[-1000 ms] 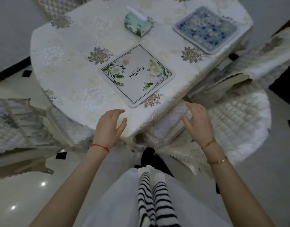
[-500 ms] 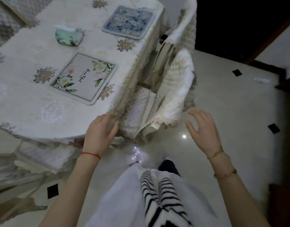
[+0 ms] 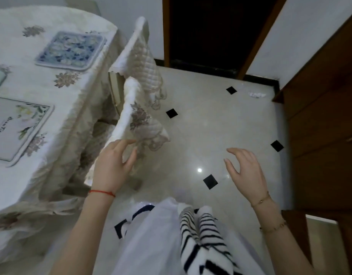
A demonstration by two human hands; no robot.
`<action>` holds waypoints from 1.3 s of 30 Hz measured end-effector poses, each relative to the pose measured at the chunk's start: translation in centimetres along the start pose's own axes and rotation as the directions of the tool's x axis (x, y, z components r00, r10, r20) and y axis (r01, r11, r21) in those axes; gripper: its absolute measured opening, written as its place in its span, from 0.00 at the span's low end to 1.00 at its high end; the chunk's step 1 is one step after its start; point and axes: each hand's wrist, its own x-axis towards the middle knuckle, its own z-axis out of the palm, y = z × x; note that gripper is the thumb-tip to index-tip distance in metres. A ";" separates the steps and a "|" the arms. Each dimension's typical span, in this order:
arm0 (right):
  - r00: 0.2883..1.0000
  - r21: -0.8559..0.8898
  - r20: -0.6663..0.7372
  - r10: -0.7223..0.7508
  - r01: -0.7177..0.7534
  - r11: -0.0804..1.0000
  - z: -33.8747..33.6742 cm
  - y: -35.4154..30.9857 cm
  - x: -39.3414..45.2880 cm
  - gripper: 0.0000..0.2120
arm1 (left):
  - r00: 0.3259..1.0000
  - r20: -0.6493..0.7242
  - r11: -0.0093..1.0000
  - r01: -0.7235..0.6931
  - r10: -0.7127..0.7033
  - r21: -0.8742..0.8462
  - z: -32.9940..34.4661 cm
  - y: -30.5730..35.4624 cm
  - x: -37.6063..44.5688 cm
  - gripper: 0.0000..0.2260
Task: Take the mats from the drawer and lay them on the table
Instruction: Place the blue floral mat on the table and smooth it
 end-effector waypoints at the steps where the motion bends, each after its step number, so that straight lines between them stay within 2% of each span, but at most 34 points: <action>1: 1.000 -0.008 0.005 0.005 -0.005 1.000 -0.7 1.1 0.8 0.14 | 1.000 0.006 1.000 -0.003 0.003 0.000 0.8 1.1 0.7 0.09; 7: 0.999 0.012 0.034 0.010 -0.010 1.000 -2.0 5.5 7.1 0.15 | 0.999 0.019 0.999 0.042 -0.042 0.015 4.3 5.2 5.4 0.10; 13: 0.997 0.054 0.060 -0.049 0.046 0.998 0.0 7.6 16.3 0.14 | 0.992 0.003 0.992 0.123 -0.123 0.008 7.2 5.1 12.6 0.11; 19: 0.984 0.079 0.083 -0.156 0.149 0.986 2.4 8.0 30.5 0.14 | 0.980 -0.092 0.984 0.178 -0.175 0.023 8.8 3.9 23.9 0.09; 27: 0.955 0.090 0.092 -0.283 0.275 0.957 4.1 4.1 50.4 0.14 | 0.955 -0.160 0.965 0.259 -0.249 0.049 7.6 1.2 38.6 0.08; 32: 0.913 0.124 0.141 -0.383 0.367 0.922 6.5 0.2 60.1 0.14 | 0.896 -0.229 0.917 0.399 -0.381 0.033 6.3 -1.2 43.1 0.07; 39: 0.790 0.191 0.263 -0.554 0.520 0.833 13.2 -5.0 72.9 0.15 | 0.767 -0.369 0.825 0.565 -0.525 -0.002 6.3 -5.6 48.8 0.07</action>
